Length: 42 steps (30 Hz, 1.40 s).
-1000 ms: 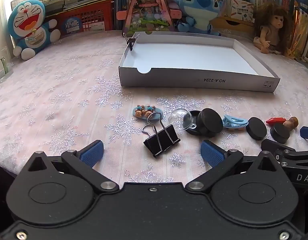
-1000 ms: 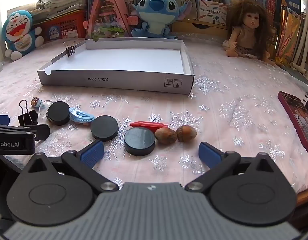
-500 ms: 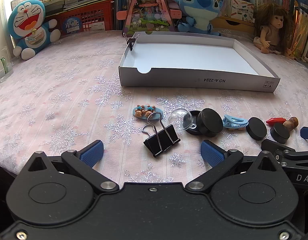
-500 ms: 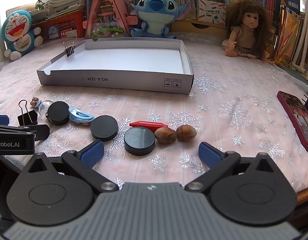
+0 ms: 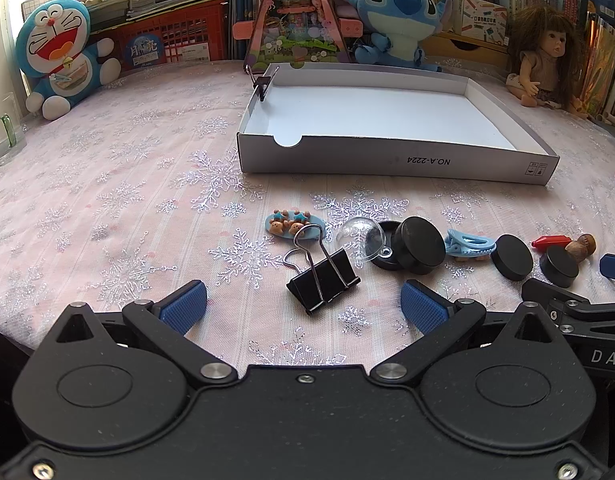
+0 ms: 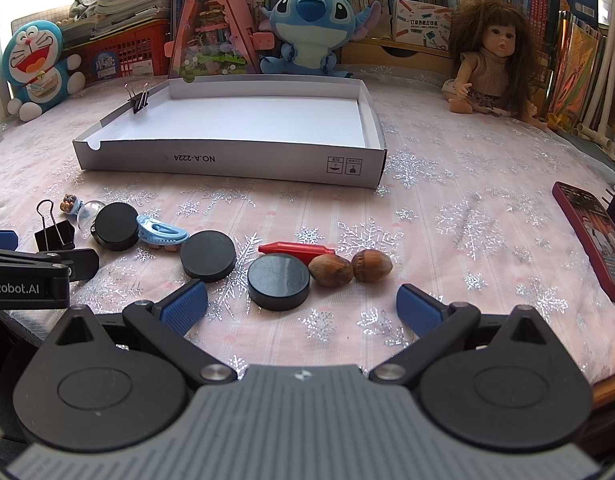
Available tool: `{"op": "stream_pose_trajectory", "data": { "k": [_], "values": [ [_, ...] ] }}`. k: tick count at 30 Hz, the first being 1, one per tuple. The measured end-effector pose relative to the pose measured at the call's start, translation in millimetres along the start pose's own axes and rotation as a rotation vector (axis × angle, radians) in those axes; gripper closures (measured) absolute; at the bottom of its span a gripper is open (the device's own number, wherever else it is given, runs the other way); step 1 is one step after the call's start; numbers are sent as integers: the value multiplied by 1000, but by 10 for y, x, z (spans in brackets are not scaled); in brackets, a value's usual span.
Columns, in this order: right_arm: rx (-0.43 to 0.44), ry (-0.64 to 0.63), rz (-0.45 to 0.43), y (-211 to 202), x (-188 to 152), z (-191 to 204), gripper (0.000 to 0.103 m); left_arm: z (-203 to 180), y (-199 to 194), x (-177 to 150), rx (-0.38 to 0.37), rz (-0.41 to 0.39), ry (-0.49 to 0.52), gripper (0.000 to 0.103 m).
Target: Organize rigid objects
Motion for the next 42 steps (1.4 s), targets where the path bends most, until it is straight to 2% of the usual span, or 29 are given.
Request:
{"op": "stream_pose_trajectory", "data": {
  "k": [20,33,40,42],
  "values": [
    [0,3,-19,-16,-22,2,0,24,40,-12,-4,11,1,0],
    [12,-2,-26,-26,-27,-25,0,48,39,-36,-29,-9,16,0],
    [54,11,-50,-90,-31,-43,0,54,21,-36,-34,-6,16,0],
    [71,12,-65,-133,-32,-42,5,53,-2,-35,-41,-14,21,5]
  ]
}}
Point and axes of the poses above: each gripper's, at about its wrist camera, not at the fingertips, and y roughly the way its jaws point, z to its left, x to its top, the point moved 1 cm from there along y, roughly the way its jaws point, and after that the axes turned 9 degrees about -z, right-handed, at the moved point
